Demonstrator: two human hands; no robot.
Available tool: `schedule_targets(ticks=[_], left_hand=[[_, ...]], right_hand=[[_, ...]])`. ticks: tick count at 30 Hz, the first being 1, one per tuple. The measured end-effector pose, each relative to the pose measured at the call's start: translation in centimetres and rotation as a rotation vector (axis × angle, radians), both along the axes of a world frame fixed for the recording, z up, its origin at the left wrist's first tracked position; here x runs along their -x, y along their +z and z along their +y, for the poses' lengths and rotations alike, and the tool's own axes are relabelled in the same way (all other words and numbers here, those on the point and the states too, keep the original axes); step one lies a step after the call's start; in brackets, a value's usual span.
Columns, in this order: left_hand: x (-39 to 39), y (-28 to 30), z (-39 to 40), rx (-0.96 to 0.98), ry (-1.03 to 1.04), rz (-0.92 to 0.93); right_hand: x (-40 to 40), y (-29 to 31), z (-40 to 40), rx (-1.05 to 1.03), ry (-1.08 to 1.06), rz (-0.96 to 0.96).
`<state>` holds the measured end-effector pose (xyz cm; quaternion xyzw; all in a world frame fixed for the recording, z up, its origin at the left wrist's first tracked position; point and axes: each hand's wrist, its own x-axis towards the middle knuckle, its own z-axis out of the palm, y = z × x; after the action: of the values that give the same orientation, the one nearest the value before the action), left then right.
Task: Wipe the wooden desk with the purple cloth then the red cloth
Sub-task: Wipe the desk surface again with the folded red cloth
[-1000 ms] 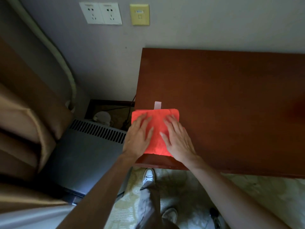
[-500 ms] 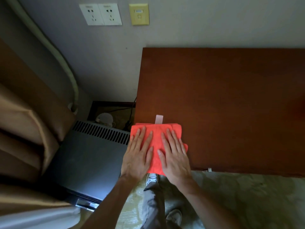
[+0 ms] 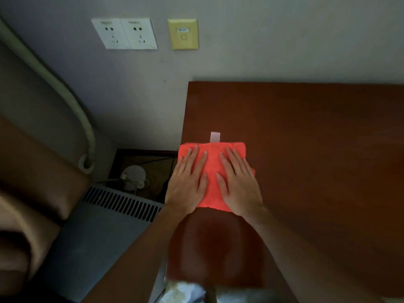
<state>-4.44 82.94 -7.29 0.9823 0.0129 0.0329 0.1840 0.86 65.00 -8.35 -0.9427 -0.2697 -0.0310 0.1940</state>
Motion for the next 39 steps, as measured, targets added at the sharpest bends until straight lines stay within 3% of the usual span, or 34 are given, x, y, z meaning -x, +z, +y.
schedule_targets(ticks=[11,18,25,39], left_hand=[[-24.4,-1.0,5.5,-0.061,-0.029,-0.118],[-30.5,-1.4,6.3,-0.142,-0.062,-0.091],[-24.4,-0.4,1.8,-0.12,-0.065,-0.035],[1.1,0.1,-14.5,-0.085,-0.116,0.04]], right_hand=[[-25.0,-0.9,4.7,0.038,0.077,-0.219],[-29.8,-1.0,5.7,0.023,0.014,-0.182],[-23.9,-0.6,1.6,0.044,0.007,-0.103],[3.3,0.7,-14.7,0.087,-0.06,-0.006]])
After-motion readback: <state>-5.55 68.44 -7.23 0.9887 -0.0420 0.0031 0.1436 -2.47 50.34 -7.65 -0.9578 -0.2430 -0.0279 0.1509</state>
